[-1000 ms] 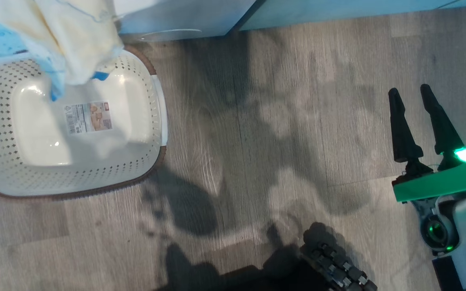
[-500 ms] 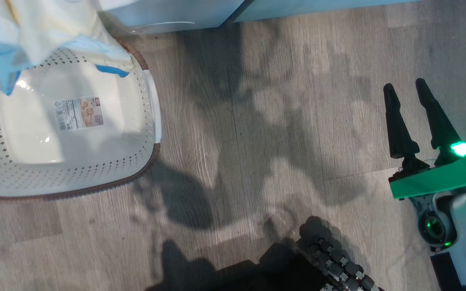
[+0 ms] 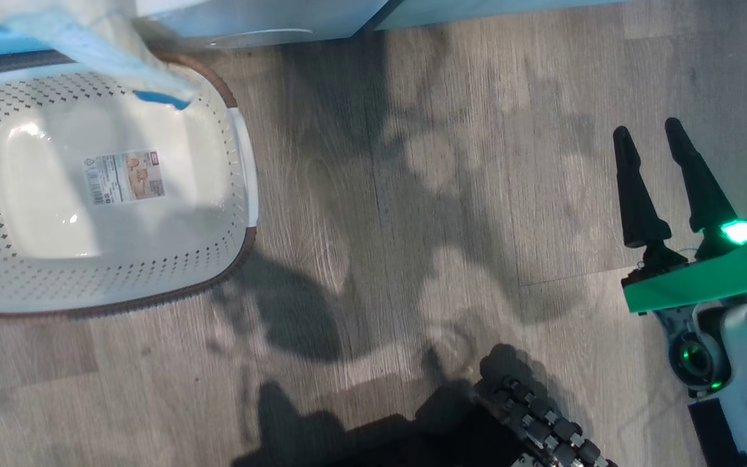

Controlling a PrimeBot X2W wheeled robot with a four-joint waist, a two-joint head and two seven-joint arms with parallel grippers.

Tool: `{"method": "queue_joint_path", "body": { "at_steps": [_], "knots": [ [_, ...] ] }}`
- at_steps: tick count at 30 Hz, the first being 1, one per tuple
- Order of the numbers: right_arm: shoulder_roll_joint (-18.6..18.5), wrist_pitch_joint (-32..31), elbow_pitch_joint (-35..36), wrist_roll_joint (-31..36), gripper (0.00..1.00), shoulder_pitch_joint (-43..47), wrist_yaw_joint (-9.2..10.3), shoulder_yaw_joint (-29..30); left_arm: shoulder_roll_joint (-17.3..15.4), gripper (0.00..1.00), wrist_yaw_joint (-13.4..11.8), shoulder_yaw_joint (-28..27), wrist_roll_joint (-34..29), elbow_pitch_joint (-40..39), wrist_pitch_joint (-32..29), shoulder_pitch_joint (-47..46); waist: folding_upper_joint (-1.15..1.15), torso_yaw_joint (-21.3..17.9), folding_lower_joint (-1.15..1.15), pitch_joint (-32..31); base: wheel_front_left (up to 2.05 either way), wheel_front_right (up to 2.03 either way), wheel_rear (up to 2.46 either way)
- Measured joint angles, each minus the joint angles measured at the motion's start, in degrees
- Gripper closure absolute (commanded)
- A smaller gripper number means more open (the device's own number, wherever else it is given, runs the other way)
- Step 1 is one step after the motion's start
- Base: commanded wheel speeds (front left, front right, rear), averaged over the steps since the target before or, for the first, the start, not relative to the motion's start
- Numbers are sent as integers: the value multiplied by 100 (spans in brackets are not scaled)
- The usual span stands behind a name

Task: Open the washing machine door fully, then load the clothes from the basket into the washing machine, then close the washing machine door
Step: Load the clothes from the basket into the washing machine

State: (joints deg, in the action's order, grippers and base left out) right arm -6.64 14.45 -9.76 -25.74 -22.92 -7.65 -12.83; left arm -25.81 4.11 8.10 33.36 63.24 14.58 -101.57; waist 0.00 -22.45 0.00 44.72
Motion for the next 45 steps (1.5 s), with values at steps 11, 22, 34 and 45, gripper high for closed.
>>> {"method": "queue_joint_path", "body": {
  "at_steps": [11,22,34,45],
  "knots": [
    [15,0,-43,0,0,-1,0,-10,175,58,81,-49,-291,349,5,294,0,22,0,-69,0,0,0],
    [15,0,-62,0,0,14,0,24,332,0,29,347,-522,1050,-647,302,0,56,0,-266,0,0,0],
    [15,0,-96,2,0,293,0,163,458,0,238,492,-400,1148,-521,1341,0,185,0,-898,0,0,0],
    [13,0,-114,11,0,792,0,222,495,0,330,567,-127,939,-109,2736,0,272,0,-1586,0,0,0]
  ]
}}
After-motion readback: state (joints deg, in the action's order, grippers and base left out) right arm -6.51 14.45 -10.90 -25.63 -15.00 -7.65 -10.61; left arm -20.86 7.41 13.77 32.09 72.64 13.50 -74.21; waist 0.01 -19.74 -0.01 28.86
